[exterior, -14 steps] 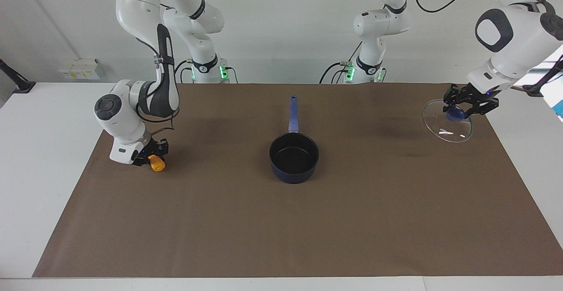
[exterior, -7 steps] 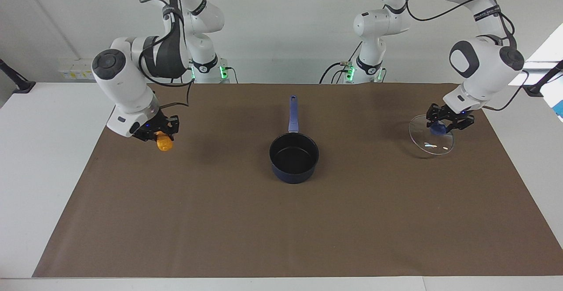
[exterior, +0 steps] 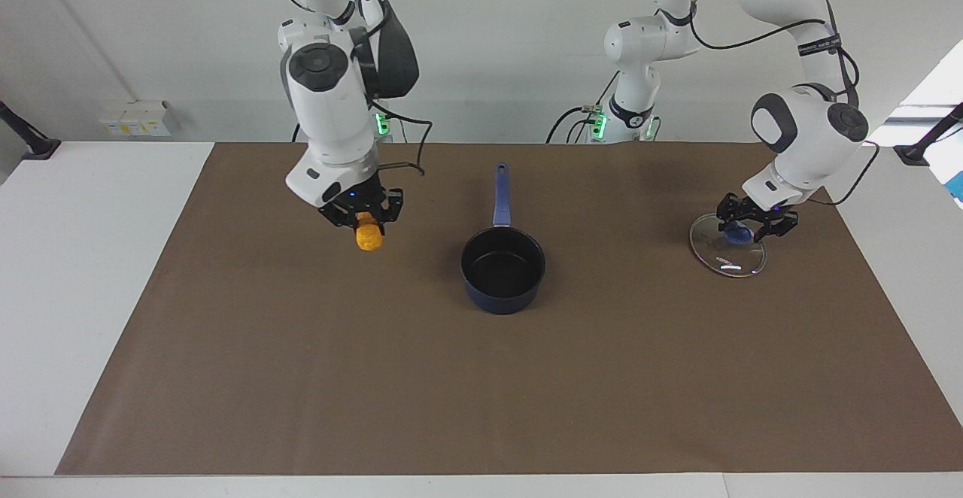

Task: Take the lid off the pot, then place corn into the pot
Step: 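Lower the lid onto the table with the left gripper while the right carries corn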

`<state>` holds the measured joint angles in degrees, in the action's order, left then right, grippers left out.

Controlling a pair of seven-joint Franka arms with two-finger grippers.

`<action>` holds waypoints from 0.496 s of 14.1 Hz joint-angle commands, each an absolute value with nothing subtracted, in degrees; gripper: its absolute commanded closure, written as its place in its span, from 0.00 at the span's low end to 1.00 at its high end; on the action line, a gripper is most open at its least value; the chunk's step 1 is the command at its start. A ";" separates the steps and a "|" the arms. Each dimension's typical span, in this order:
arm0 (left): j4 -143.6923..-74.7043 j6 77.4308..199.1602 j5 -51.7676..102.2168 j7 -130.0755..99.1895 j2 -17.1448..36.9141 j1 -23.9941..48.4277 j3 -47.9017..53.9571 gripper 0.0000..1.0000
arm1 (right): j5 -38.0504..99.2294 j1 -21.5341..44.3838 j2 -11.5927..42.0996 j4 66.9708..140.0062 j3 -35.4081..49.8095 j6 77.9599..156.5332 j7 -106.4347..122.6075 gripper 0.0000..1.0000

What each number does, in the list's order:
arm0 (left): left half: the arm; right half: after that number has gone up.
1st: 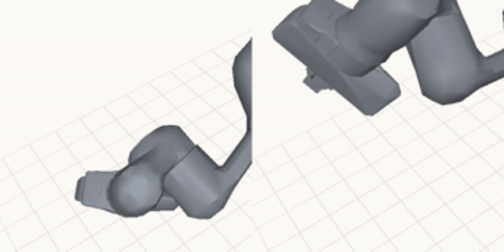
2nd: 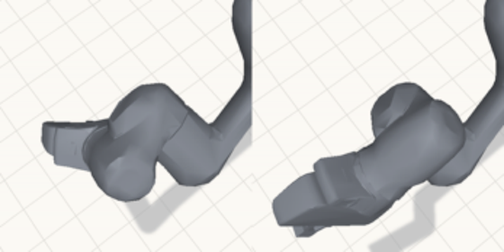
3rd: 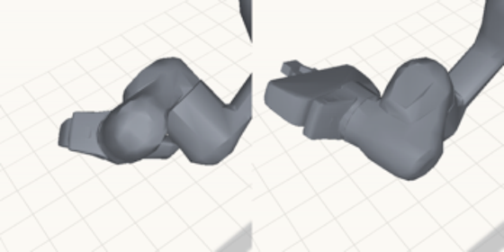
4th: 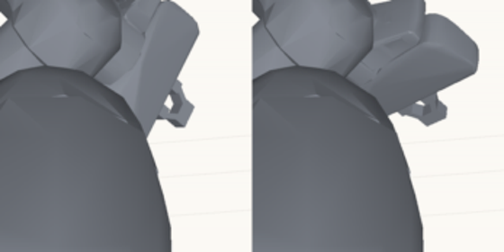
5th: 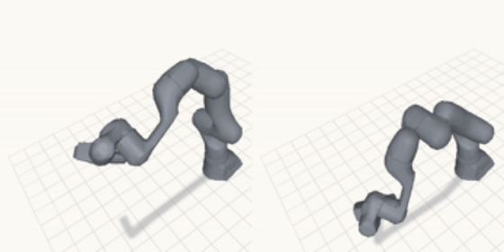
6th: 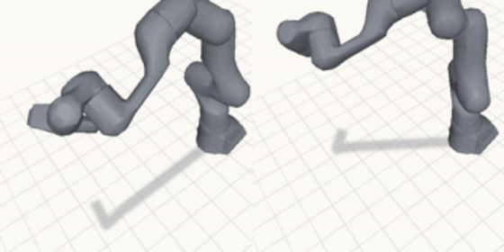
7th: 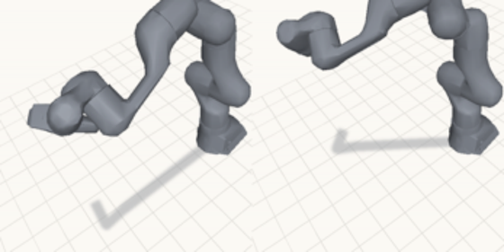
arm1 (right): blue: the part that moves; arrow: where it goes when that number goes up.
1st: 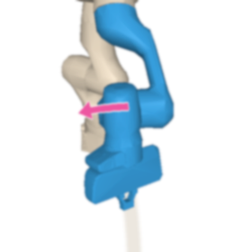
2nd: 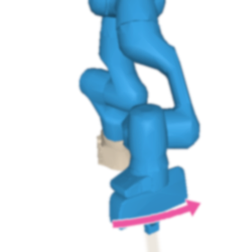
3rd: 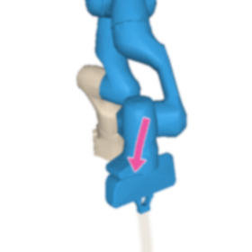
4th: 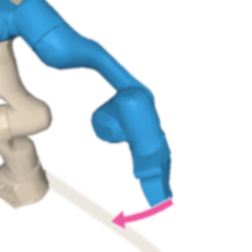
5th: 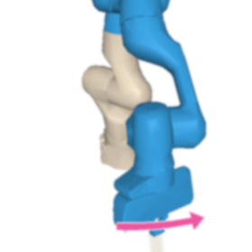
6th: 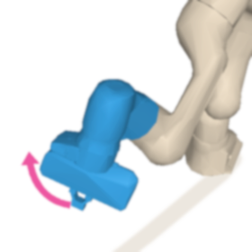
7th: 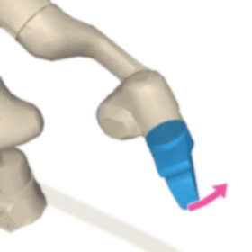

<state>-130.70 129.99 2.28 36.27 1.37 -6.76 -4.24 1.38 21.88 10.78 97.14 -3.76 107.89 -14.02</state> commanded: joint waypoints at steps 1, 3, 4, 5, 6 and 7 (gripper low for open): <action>-127.72 130.26 2.99 36.31 2.55 -6.95 -3.96 0.00 | 3.60 25.56 15.63 92.83 -3.96 110.64 -21.07 1.00; -124.91 130.17 3.25 35.25 2.46 -6.42 -3.87 0.00 | 3.43 28.20 19.40 89.06 -3.61 111.00 -26.25 1.00; -123.67 129.90 3.16 33.59 2.55 -6.33 -3.78 0.00 | 3.78 29.00 21.95 85.90 -3.34 111.44 -29.32 1.00; -122.27 129.47 3.16 31.75 2.72 -5.72 -3.78 0.00 | 4.56 29.96 24.50 83.17 -2.38 111.71 -32.14 1.00; -120.78 128.77 3.25 30.08 2.81 -4.93 -3.78 0.00 | 4.66 30.41 27.04 80.80 -2.20 112.58 -34.17 1.00; -119.28 127.98 3.25 27.45 2.90 -3.96 -3.78 0.00 | 4.66 31.63 28.90 79.73 -1.85 114.07 -35.15 1.00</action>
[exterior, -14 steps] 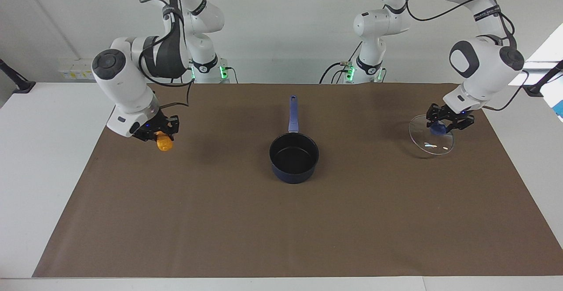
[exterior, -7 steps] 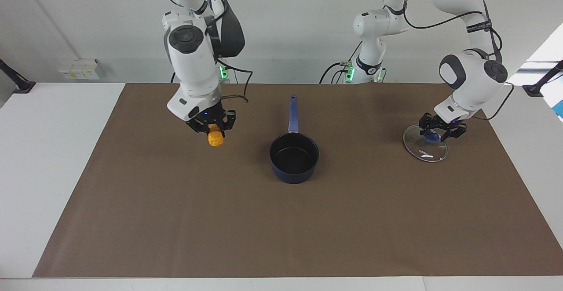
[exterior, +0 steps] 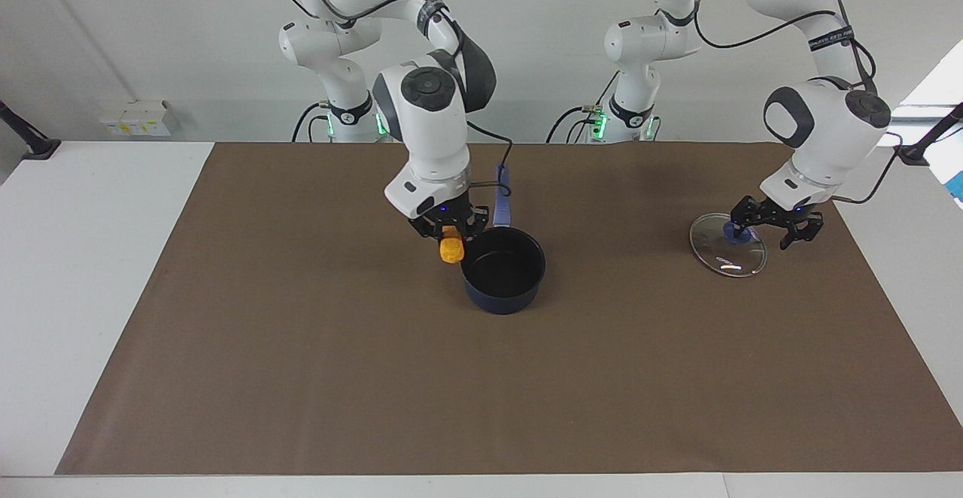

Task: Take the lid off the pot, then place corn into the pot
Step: 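Lower the lid onto the table with the left gripper while the right carries corn, then release the lid with the left gripper while the right gripper lowers corn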

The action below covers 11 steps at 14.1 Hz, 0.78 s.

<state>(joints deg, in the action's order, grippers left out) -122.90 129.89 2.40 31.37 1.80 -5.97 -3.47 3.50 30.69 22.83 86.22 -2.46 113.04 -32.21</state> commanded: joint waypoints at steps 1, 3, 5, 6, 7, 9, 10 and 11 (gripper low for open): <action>-117.44 126.75 3.16 24.20 2.99 -3.00 -3.78 0.00 | 4.66 32.42 30.22 79.46 -1.85 116.26 -35.77 1.00; -112.18 121.93 3.16 17.27 4.56 -1.59 -3.78 0.00 | 4.66 32.78 32.07 79.63 -1.85 118.55 -36.21 1.00; -106.99 117.01 3.16 10.49 6.32 -0.45 -3.43 0.00 | 4.83 32.70 32.43 80.15 -1.76 119.70 -36.12 1.00; -105.48 115.16 2.73 8.11 6.42 0.26 -3.43 0.00 | 5.10 32.78 32.34 80.59 -1.76 119.71 -35.95 1.00; -104.34 113.57 2.72 6.35 6.50 0.96 -3.51 0.00 | 5.01 32.87 32.43 81.20 -1.67 119.71 -35.60 1.00; -100.48 108.40 2.64 3.27 6.50 1.32 -3.25 0.00 | 5.18 32.96 32.43 82.08 -0.71 119.71 -35.42 0.95; -98.02 105.41 2.64 1.86 6.68 1.75 -3.34 0.00 | 5.19 33.13 32.43 82.79 -0.70 119.71 -35.33 0.90; -96.52 102.60 2.64 0.71 6.59 1.84 -3.25 0.00 | 5.36 33.13 32.43 83.49 -0.62 119.79 -35.07 0.87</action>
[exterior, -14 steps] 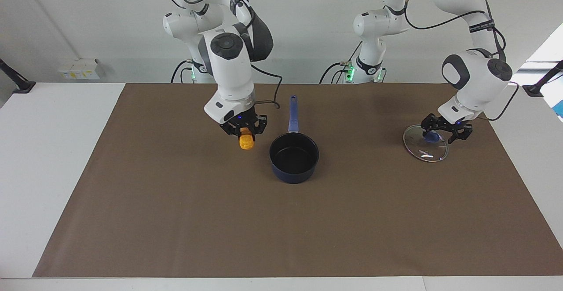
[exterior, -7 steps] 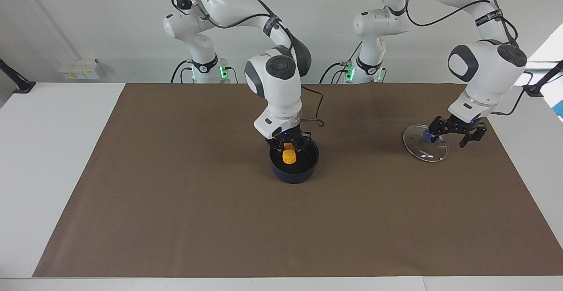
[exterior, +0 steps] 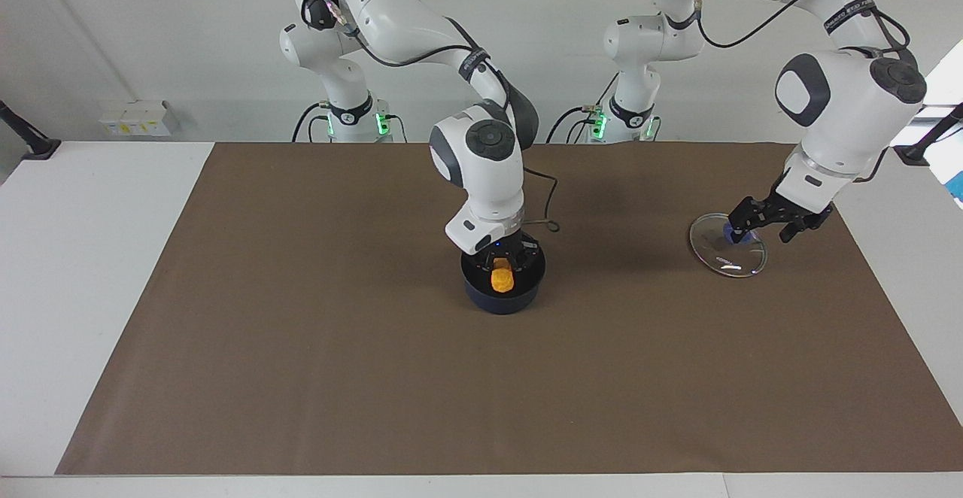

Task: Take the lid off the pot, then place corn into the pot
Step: 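Release the lid with the left gripper while the right gripper lowers corn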

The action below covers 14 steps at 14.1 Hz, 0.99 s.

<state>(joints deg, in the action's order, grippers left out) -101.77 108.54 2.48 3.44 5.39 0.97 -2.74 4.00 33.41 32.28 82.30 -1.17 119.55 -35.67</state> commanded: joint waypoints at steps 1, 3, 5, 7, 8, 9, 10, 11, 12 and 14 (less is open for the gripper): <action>-95.37 99.96 2.72 -0.25 6.16 1.85 -3.25 0.00 | 5.36 33.22 32.26 83.93 -0.62 119.71 -34.29 0.86; -93.61 95.91 2.55 -0.70 5.28 1.76 -3.25 0.00 | 6.32 33.22 32.08 84.46 -0.62 119.79 -33.23 0.81; -90.63 91.69 2.37 -0.18 5.01 1.58 -3.34 0.00 | 6.33 33.14 31.91 85.07 -0.53 119.79 -32.96 0.71; -90.61 90.70 2.37 0.09 3.35 1.49 -3.43 0.00 | 6.50 33.13 31.38 86.39 -0.53 120.49 -30.95 0.67; -90.70 90.36 2.37 0.09 2.47 1.67 -3.43 0.00 | 6.76 33.13 31.29 86.92 -0.53 121.37 -30.85 0.61; -90.79 89.13 2.46 0.35 1.50 1.76 -3.43 0.00 | 7.20 33.13 31.12 87.27 -0.61 121.81 -30.85 0.53; -91.40 88.25 2.46 1.05 0.02 1.76 -3.34 0.00 | 7.38 33.13 31.03 87.54 -0.62 121.82 -30.85 0.49; -91.93 88.16 2.46 1.23 -0.96 1.76 -3.34 0.00 | 7.38 33.31 31.29 87.89 -0.53 122.25 -30.94 0.48; -92.02 88.15 2.46 2.10 -1.66 1.76 -3.34 0.00 | 7.38 33.92 31.90 88.41 -0.53 123.91 -30.94 0.48; -92.11 88.15 2.46 3.60 -2.72 1.76 -3.43 0.00 | 6.95 33.23 31.99 88.68 -0.53 124.10 -30.50 0.46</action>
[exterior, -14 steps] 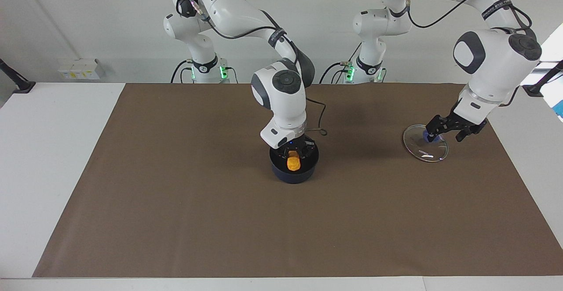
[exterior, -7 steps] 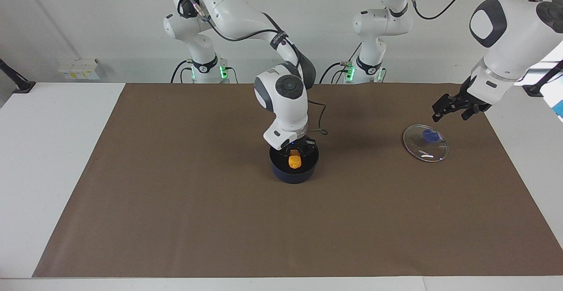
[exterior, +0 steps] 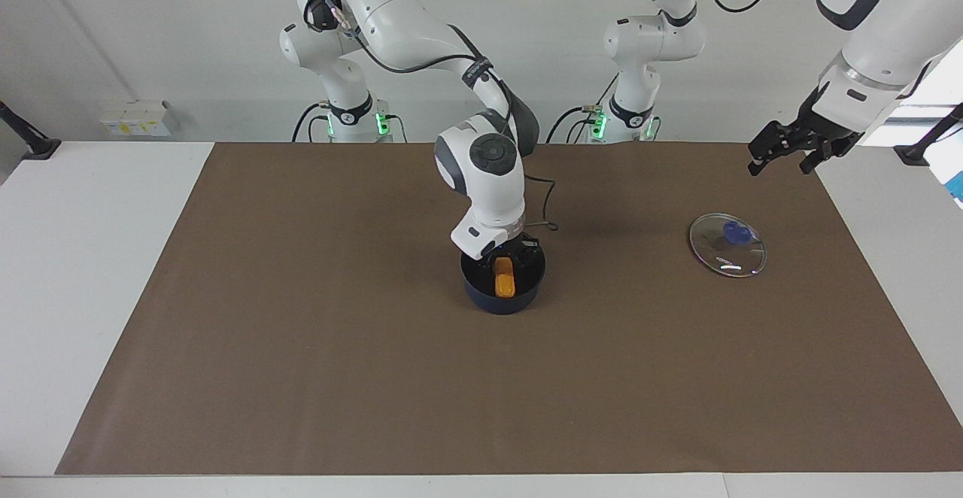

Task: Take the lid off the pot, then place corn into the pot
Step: 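Release the lid with the left gripper while the right gripper lowers corn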

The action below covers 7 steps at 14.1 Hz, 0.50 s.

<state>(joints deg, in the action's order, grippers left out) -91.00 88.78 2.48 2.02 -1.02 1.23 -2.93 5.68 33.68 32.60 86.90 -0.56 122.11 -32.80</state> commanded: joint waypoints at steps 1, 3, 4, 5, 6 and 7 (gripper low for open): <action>-92.02 88.15 2.46 3.52 -2.99 1.76 -3.43 0.00 | 7.03 33.40 31.99 88.51 -0.61 124.01 -30.59 0.45; -91.06 88.15 2.29 3.51 -2.81 1.76 -3.43 0.00 | 6.42 33.40 31.91 88.07 -0.62 123.32 -30.67 0.26; -90.88 88.07 1.76 4.04 -2.64 1.76 -3.43 0.00 | 6.50 33.83 31.64 88.07 -0.62 123.31 -30.93 0.11; -90.27 87.54 0.28 4.91 -2.38 1.76 -3.25 0.00 | 6.50 33.92 30.94 88.07 -0.70 122.61 -31.29 0.01; -88.35 85.36 -0.17 5.01 -1.50 1.84 -3.25 0.00 | 6.50 33.84 29.37 87.98 -0.70 120.43 -31.29 0.00; -85.02 82.38 -0.18 5.01 0.33 1.85 -3.16 0.00 | 6.33 33.84 27.96 87.98 -0.88 118.84 -31.38 0.00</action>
<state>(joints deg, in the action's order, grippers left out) -90.34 87.16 1.20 4.09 -2.17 1.23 -2.92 5.68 33.89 31.62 87.04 -0.61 121.67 -32.61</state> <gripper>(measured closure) 0.000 0.018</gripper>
